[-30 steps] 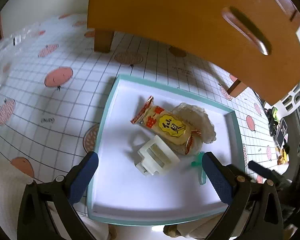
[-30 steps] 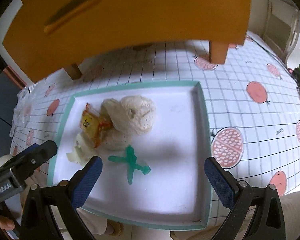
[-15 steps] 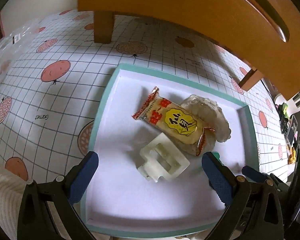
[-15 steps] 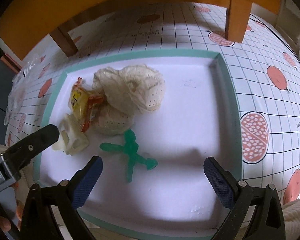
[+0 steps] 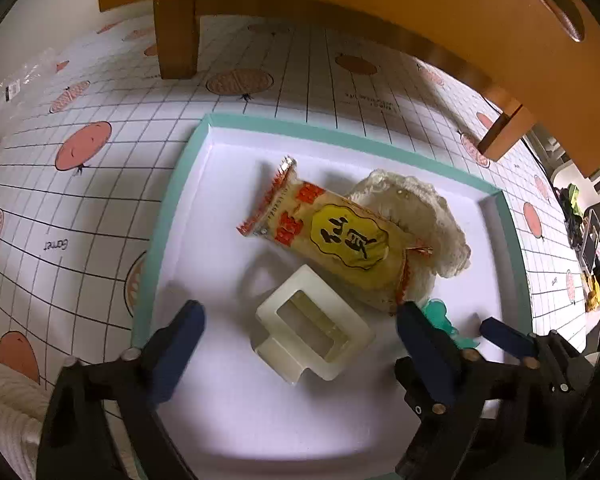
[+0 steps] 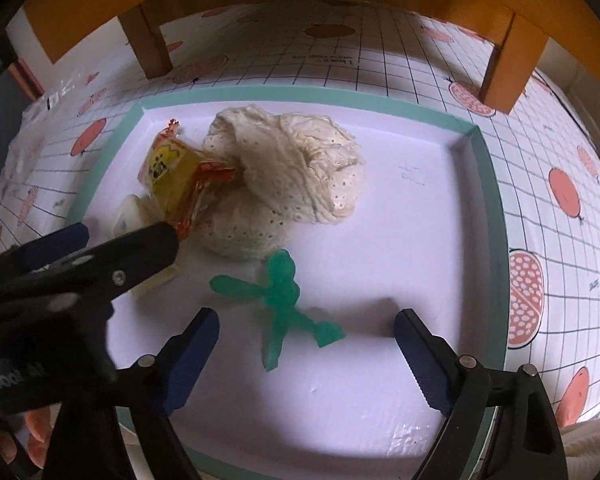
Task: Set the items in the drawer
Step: 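Grasp the white plastic clip with the left tool while the right tool grasps the green toy figure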
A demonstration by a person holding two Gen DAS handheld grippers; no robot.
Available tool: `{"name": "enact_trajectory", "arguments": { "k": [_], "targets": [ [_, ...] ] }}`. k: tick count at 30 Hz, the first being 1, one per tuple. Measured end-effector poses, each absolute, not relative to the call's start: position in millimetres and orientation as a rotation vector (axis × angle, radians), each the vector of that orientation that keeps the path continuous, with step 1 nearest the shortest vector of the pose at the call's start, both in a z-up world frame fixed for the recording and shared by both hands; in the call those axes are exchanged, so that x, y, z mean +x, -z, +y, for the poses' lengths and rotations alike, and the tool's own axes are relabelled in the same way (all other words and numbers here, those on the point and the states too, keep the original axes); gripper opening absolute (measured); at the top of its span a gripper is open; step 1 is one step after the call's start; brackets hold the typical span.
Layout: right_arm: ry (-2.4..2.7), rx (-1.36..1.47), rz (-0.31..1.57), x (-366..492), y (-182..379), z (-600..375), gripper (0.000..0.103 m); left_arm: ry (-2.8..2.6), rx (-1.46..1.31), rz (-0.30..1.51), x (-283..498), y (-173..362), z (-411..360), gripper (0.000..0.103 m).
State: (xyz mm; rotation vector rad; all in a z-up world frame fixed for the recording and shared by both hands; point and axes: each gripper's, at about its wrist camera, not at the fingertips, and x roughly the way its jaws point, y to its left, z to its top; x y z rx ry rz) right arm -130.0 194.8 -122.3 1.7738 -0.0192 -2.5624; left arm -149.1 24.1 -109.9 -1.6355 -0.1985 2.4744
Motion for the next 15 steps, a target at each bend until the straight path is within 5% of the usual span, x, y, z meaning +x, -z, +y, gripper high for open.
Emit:
{"name": "enact_trajectory", "arguments": {
  "k": [6, 8, 15],
  "targets": [
    [2.58, 1.751, 0.03, -126.0, 121.7, 195.2, 0.084, -2.471, -1.657, -0.202, -148.5, 114.2, 22.2, 0.094],
    [2.587, 1.74, 0.03, -127.6, 120.5, 192.4, 0.073, -2.466, -1.659, -0.212, -148.8, 114.7, 20.8, 0.085],
    [2.615, 1.726, 0.001, -129.6, 115.8, 196.8, 0.047, -2.471, -1.657, -0.197, -145.7, 113.5, 20.3, 0.08]
  ]
}}
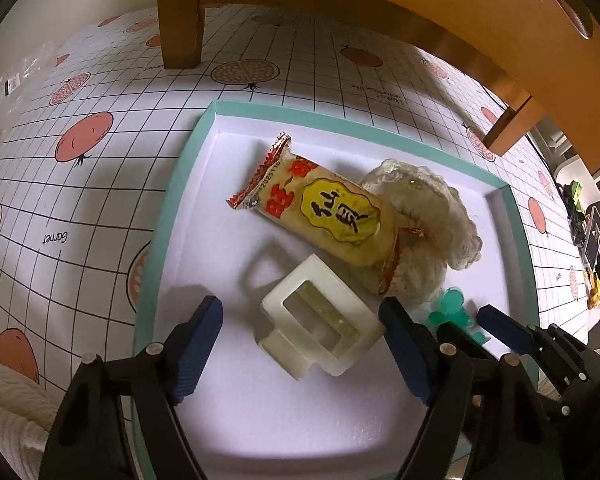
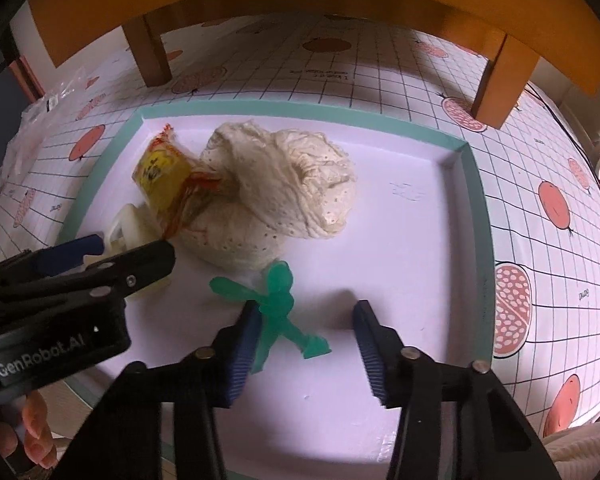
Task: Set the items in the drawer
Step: 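Grasp the white plastic clip with the left tool while the right tool grasps the green toy figure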
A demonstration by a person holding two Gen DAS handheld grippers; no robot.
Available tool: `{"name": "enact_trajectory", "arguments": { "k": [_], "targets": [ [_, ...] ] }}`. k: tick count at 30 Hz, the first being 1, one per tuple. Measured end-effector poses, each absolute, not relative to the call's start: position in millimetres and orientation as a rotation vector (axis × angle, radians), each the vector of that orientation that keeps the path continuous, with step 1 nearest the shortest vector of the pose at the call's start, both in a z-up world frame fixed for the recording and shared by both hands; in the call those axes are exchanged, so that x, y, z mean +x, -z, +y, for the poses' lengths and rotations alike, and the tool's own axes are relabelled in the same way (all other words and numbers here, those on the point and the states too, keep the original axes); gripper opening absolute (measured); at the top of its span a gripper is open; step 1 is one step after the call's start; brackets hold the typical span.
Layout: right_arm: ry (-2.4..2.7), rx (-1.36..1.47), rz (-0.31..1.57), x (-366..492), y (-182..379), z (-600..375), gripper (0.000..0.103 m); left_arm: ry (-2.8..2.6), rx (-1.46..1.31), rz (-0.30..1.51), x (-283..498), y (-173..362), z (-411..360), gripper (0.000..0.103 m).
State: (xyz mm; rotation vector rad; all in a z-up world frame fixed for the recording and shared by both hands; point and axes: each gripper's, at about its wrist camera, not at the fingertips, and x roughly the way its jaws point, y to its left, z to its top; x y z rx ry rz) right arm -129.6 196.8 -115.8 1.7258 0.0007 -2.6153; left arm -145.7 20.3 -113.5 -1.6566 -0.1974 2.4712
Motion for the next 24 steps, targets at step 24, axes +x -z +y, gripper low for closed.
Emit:
{"name": "enact_trajectory", "arguments": {
  "k": [24],
  "targets": [
    [2.62, 1.717, -0.152, -129, 115, 210, 0.034, -2.47, -1.645, -0.246, -143, 114, 13, 0.062]
  ]
}}
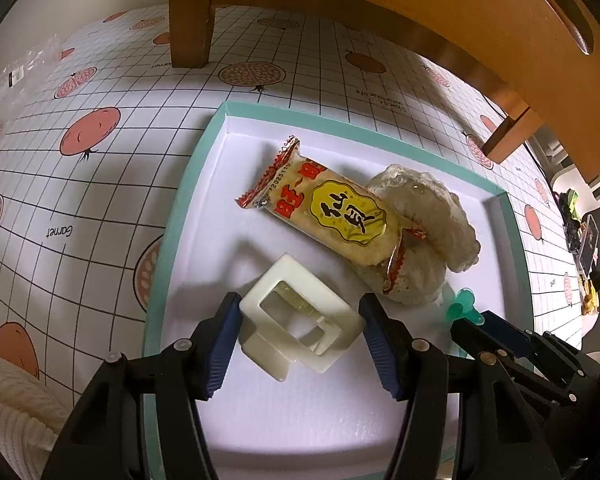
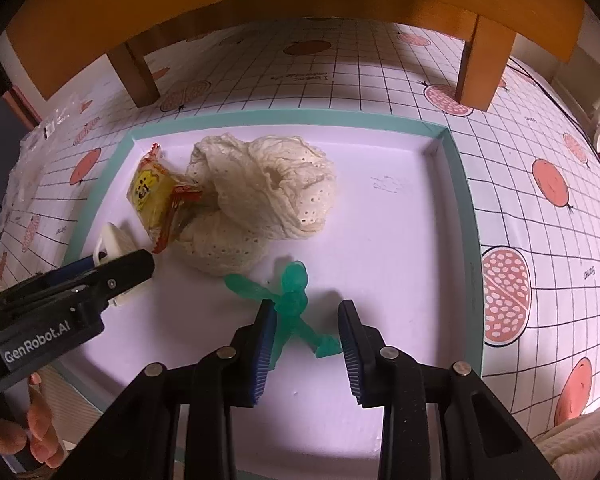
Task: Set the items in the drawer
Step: 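Grasp the white plastic clip with the left tool while the right tool grasps the green toy figure, then carry the clip with the left tool while the right tool carries the figure into the drawer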
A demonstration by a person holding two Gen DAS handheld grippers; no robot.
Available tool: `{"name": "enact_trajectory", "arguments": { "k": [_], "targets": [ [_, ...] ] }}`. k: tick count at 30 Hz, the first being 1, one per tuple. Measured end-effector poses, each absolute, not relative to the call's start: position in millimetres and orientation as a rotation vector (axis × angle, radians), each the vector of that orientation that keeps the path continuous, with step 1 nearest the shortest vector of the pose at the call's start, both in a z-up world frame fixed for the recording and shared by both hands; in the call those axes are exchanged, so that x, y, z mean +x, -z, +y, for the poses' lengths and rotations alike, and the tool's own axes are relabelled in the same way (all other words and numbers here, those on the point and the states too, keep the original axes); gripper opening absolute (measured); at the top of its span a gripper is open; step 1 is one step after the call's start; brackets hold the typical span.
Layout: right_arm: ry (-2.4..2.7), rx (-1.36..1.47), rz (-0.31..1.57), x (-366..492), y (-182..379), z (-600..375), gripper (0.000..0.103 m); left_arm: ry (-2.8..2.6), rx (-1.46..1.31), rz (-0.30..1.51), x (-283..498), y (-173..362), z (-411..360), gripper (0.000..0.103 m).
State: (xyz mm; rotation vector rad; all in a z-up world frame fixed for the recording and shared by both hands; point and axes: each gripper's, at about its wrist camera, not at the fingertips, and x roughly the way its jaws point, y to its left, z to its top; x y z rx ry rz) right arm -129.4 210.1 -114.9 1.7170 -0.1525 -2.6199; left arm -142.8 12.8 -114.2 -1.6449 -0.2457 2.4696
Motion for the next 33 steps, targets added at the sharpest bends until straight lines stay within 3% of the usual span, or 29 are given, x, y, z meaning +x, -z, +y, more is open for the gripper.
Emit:
{"name": "enact_trajectory", "arguments": {
  "k": [22, 33],
  "targets": [
    [2.711, 1.552, -0.216, -107, 70, 216, 0.034, -2.531, -1.475, -0.286, -121, 66, 5, 0.062],
    [2.777, 1.413, -0.183, -93, 30, 212, 0.034, -2.59, -1.302, -0.288, -108, 12, 3, 0.062]
  ]
}}
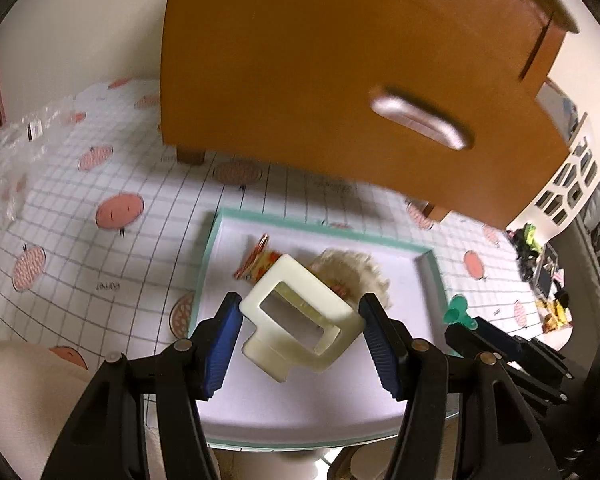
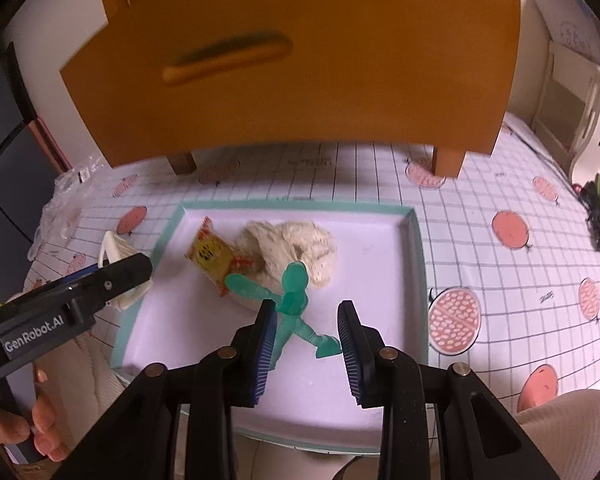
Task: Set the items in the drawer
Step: 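Carry the clip with the left tool while the right tool carries the figure into the drawer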
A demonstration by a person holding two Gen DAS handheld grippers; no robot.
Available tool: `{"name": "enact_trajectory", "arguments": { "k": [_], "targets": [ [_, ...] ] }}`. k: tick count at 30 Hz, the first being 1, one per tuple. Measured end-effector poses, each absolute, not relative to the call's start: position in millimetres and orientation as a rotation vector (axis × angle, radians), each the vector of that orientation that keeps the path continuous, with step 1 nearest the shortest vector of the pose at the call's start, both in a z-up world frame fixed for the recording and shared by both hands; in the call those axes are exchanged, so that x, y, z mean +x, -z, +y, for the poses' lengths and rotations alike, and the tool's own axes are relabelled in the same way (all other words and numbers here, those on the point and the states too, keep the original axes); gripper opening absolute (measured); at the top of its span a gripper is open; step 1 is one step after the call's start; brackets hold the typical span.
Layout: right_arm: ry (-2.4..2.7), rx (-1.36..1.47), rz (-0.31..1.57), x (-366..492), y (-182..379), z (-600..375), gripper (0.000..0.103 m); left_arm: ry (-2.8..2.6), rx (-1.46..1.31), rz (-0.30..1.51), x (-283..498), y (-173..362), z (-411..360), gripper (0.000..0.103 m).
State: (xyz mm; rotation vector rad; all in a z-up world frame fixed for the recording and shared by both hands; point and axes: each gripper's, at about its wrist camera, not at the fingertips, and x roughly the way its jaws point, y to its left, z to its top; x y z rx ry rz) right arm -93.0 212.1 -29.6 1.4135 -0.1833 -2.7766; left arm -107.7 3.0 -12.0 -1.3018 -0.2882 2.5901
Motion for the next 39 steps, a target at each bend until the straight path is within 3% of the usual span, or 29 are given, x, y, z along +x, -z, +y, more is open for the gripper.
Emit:
{"name": "enact_trajectory", "arguments": {
  "k": [20, 26, 39],
  "targets": [
    [2.946, 0.94, -0.23, -87, -117, 218, 0.034, -2.648, -0.851, -0.388, -120, -144, -5, 0.062],
    [2.955, 0.823, -0.207, -109, -170, 221, 0.034, -2.672, -0.739, -0.333, -138, -191, -5, 0.062],
    [2.944, 0.862, -0.253, -165, -219, 235, 0.034, -2.682, -0.699, -0.319, -181, -227, 6, 0.062]
  ]
}}
